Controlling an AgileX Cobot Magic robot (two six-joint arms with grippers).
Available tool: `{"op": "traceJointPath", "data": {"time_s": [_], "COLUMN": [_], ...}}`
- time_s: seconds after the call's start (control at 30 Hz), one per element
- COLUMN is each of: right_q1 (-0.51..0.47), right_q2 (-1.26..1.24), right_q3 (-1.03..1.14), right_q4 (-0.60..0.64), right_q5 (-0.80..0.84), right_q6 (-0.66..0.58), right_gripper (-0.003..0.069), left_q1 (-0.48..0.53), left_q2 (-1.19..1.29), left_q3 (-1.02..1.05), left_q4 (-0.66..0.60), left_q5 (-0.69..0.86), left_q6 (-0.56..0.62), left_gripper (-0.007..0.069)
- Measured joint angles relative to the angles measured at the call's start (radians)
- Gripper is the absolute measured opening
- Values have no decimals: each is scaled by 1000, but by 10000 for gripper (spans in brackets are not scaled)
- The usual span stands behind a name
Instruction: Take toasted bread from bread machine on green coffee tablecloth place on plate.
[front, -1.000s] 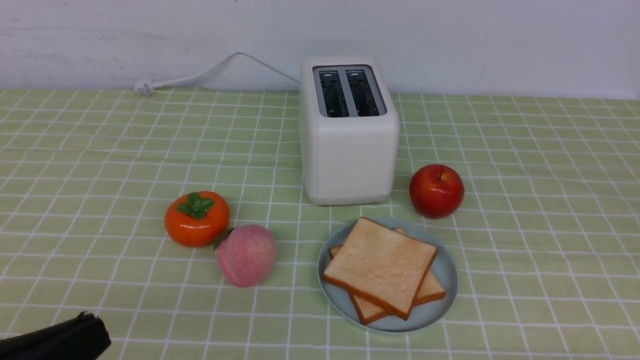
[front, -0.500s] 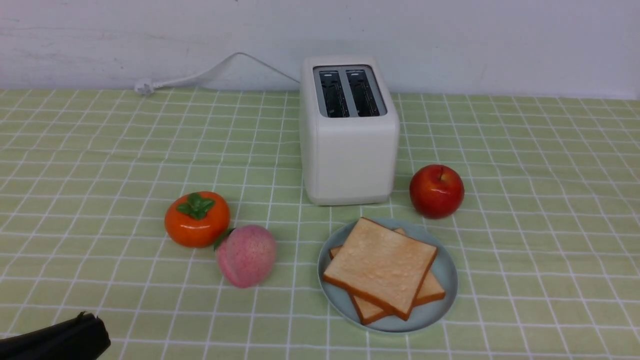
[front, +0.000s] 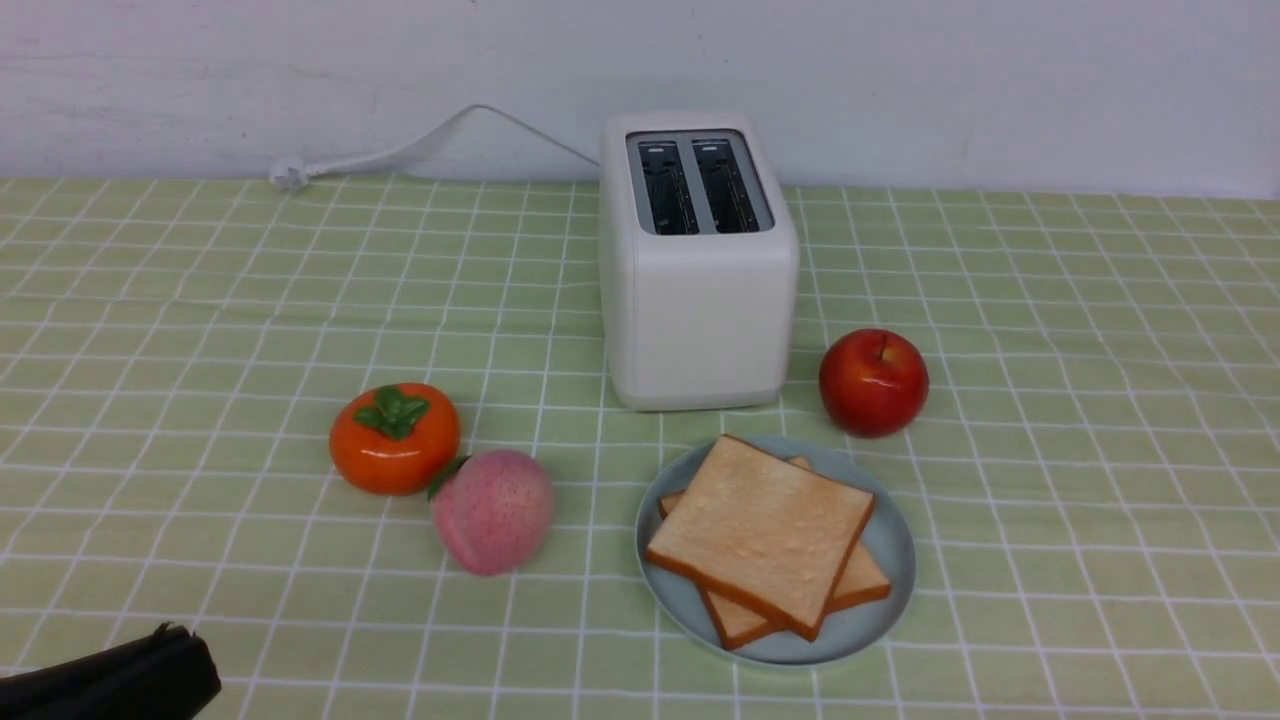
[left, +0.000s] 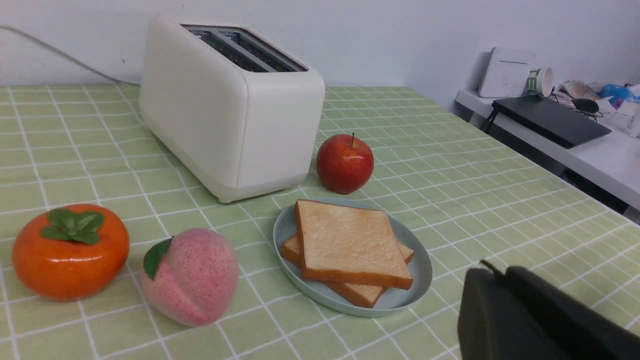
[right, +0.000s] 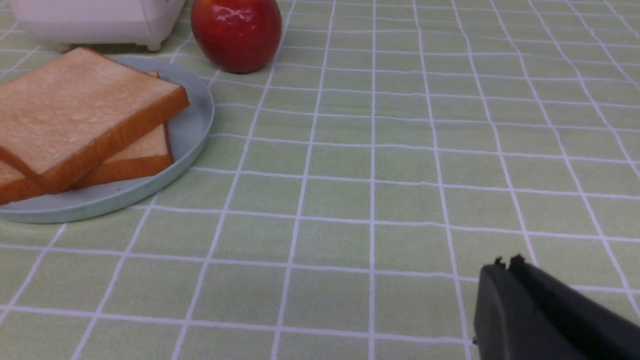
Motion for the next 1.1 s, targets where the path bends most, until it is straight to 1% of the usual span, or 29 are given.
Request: {"op": "traceJointPath", "data": {"time_s": [0.07,0.2,0.33,0.37,0.4,0.47,0.53,0.6,0.67,0.7,0.73,0.77,1.1], "right_q1": [0,0,0,0,0,0,0,0,0,0,0,0,0], "right_q2": [0,0,0,0,0,0,0,0,0,0,0,0,0], "right_q3": [0,0,0,0,0,0,0,0,0,0,0,0,0], "right_q4": [0,0,0,0,0,0,0,0,0,0,0,0,0], "right_q5": [0,0,0,0,0,0,0,1,1,1,1,1,1], "right_q6": [0,0,0,0,0,0,0,0,0,0,0,0,0], "right_gripper": [-6,-3,0,0,1,1,3,3,3,3,5,7,10], "left_q1": [0,14,148,166,237,289,383,426,441,442,443,443,443], "left_q2": [0,-2,-59,-68,-114,-153,-228,-242,-243,-243,-243,-243,-243], "left_q3": [4,54,131,135,171,197,264,320,340,341,348,349,349], "left_q4": [17,99,144,151,183,205,229,237,244,246,257,263,266], "left_q5": [-16,-79,-105,-105,-100,-96,-78,-52,23,35,97,124,125], "left_q6": [0,-20,-126,-129,-158,-167,-176,-181,-192,-194,-203,-210,-232], "left_gripper": [22,21,-13,-13,-13,-13,-13,-13,-13,-13,-13,-13,-13]}}
